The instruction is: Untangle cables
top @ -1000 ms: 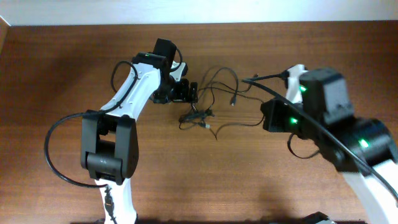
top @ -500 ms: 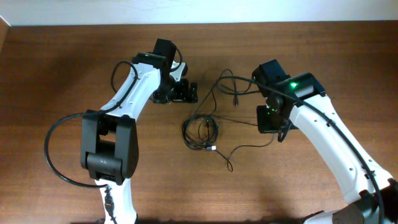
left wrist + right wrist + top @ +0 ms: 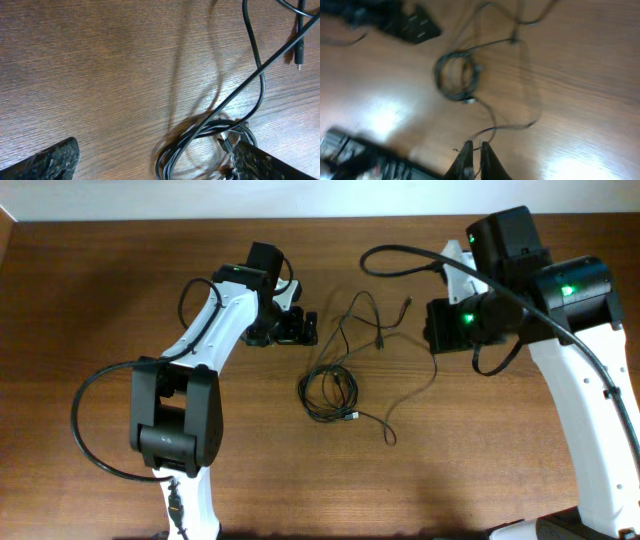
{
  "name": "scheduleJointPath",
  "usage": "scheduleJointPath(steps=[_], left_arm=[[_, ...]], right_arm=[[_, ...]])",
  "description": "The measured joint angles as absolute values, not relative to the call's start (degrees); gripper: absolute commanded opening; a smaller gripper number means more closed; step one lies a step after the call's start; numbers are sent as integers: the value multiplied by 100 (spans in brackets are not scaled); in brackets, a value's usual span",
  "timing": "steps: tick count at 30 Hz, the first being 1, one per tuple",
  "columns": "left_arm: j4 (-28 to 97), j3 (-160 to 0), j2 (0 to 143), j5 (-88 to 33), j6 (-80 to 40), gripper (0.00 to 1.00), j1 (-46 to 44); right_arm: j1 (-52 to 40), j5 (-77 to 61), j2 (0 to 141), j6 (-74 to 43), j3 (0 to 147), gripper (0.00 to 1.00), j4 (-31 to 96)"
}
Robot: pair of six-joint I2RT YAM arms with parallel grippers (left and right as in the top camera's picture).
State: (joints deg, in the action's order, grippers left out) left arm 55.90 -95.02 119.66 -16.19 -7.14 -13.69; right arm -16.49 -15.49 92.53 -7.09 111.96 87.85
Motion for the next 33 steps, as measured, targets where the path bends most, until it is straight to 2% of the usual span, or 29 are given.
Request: scheduleJointPath(steps=[3, 4, 8, 10, 12, 13, 18, 22, 23, 24, 28, 30, 33], left_arm=[[5590, -9502, 11966, -1619, -714, 99, -1372], [5592, -9502, 11966, -1619, -714, 99, -1369], [5592, -9500, 11966, -1619, -714, 99, -1369], [5588, -9500, 11966, -1619, -714, 99, -1372], [5592, -9498, 11966, -1616, -714, 99, -1369], [5592, -9498, 11966, -1616, -714, 99, -1372], [5592, -9496, 11966, -1614, -714, 99, -1372], [5588, -9496, 11966, -1608, -714, 99, -1374], [5590, -9494, 11966, -1603, -714, 99, -1376], [5594, -9494, 11966, -1603, -714, 99, -1376], [5586, -9491, 11966, -1601, -714, 99, -1376], [5588, -9491, 11966, -1601, -714, 99, -1376], [5590, -9491, 11966, -1601, -714, 99, -1376]], right_arm=[[-1649, -1940, 9253, -375, 11196, 10, 9026], [-1649, -1957, 9253, -351, 11196, 19, 9052], [-1649, -2010, 9253, -250, 10934, 43, 9085], [-1649, -2029, 9255, -252, 10499, 64, 9087], [-1649, -2047, 9247, -270, 10057, 67, 9026], [-1649, -2049, 9249, -301, 9717, 78, 9006], [-1649, -2010, 9264, -652, 8213, 83, 8484], [-1649, -1787, 9279, -1343, 7057, 90, 7367], [-1649, -1780, 9286, -1461, 6941, 97, 7146], [-1649, -1750, 9286, -1584, 6816, 100, 6908], [-1649, -1653, 9286, -1828, 6700, 98, 6184], [-1649, -1653, 9286, -1846, 6698, 87, 6099], [-1649, -1634, 9286, -1907, 6694, 86, 6053]])
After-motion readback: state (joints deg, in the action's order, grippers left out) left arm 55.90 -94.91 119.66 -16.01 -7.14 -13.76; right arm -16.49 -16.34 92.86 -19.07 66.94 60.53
